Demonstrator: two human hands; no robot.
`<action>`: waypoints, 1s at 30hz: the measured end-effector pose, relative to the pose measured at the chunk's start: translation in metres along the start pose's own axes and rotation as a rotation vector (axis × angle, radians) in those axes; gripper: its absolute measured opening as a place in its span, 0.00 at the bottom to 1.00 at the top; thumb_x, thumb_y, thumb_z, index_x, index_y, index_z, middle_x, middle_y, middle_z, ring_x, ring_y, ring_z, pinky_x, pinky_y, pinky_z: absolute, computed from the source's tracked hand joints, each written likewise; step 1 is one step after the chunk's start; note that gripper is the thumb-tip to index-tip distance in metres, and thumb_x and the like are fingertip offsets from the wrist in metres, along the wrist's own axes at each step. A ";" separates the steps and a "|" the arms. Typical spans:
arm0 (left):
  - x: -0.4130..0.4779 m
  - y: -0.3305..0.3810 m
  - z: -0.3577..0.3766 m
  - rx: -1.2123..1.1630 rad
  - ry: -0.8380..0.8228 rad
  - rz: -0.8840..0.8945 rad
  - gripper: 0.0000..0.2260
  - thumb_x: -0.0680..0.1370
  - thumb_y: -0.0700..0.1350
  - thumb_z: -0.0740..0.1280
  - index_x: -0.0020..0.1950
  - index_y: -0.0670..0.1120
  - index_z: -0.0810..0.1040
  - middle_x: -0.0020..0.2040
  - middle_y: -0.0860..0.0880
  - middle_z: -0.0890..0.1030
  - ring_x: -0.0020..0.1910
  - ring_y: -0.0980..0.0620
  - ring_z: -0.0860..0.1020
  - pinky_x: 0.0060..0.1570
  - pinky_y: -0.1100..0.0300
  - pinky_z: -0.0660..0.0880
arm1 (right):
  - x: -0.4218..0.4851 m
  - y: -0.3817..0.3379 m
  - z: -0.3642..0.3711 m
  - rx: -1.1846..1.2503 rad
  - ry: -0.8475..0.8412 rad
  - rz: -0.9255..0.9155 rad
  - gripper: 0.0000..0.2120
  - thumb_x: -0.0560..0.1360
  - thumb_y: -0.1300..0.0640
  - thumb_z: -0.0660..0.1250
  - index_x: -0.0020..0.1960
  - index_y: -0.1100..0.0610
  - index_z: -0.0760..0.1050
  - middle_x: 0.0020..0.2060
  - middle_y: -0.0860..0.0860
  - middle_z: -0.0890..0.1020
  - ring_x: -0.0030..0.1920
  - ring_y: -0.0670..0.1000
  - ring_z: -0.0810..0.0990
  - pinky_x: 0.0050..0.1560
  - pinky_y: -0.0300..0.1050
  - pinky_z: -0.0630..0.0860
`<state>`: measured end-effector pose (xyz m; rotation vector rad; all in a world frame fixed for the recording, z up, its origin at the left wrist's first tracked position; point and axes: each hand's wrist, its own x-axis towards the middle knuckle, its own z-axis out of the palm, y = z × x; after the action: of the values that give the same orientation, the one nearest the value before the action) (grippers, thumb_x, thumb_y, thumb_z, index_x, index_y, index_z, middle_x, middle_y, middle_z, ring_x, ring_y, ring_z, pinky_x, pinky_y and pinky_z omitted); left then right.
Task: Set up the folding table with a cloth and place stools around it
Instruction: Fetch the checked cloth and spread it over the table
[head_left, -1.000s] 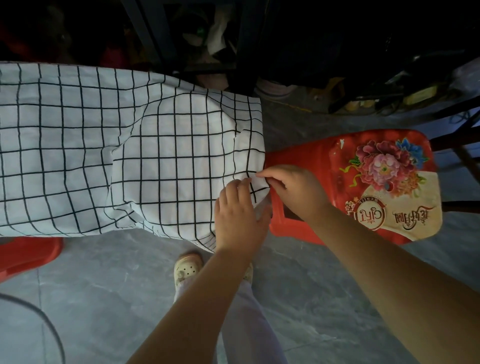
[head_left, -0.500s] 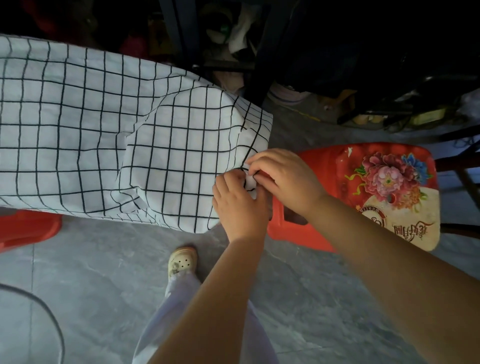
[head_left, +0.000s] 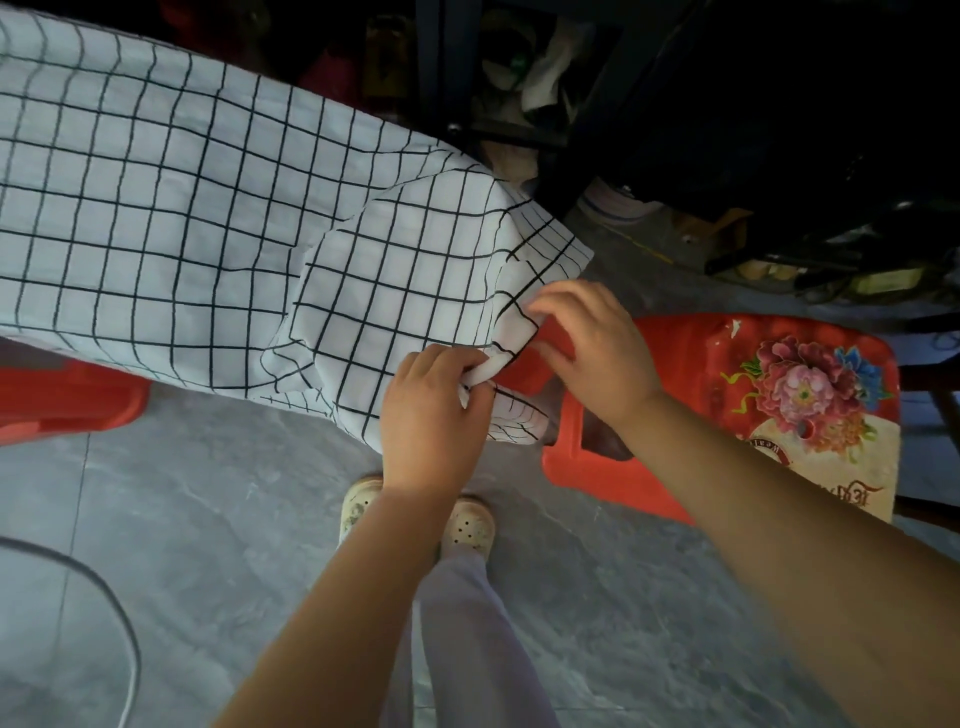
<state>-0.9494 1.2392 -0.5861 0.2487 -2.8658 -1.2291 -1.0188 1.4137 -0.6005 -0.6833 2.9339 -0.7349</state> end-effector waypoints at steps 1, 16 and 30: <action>-0.001 0.000 -0.005 -0.004 0.010 -0.001 0.10 0.72 0.47 0.61 0.47 0.46 0.80 0.43 0.51 0.80 0.43 0.50 0.74 0.40 0.59 0.70 | 0.003 -0.003 0.001 0.009 0.033 0.013 0.13 0.70 0.63 0.69 0.55 0.58 0.77 0.53 0.54 0.78 0.56 0.55 0.75 0.57 0.49 0.72; -0.025 0.020 -0.136 0.102 0.200 -0.185 0.06 0.73 0.43 0.67 0.49 0.49 0.79 0.47 0.53 0.79 0.48 0.50 0.73 0.36 0.58 0.69 | 0.053 -0.121 -0.067 0.038 0.163 -0.171 0.07 0.74 0.67 0.63 0.49 0.61 0.76 0.44 0.55 0.79 0.48 0.52 0.73 0.50 0.45 0.69; -0.138 0.035 -0.325 0.119 0.365 -0.407 0.06 0.75 0.47 0.67 0.49 0.56 0.81 0.41 0.58 0.76 0.36 0.59 0.73 0.32 0.62 0.65 | 0.040 -0.319 -0.144 0.030 0.161 -0.672 0.06 0.75 0.65 0.62 0.51 0.58 0.74 0.41 0.53 0.78 0.43 0.54 0.73 0.44 0.47 0.70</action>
<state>-0.7941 1.0499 -0.3293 0.9873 -2.6390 -0.9256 -0.9454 1.2078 -0.3244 -1.7159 2.7986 -0.8954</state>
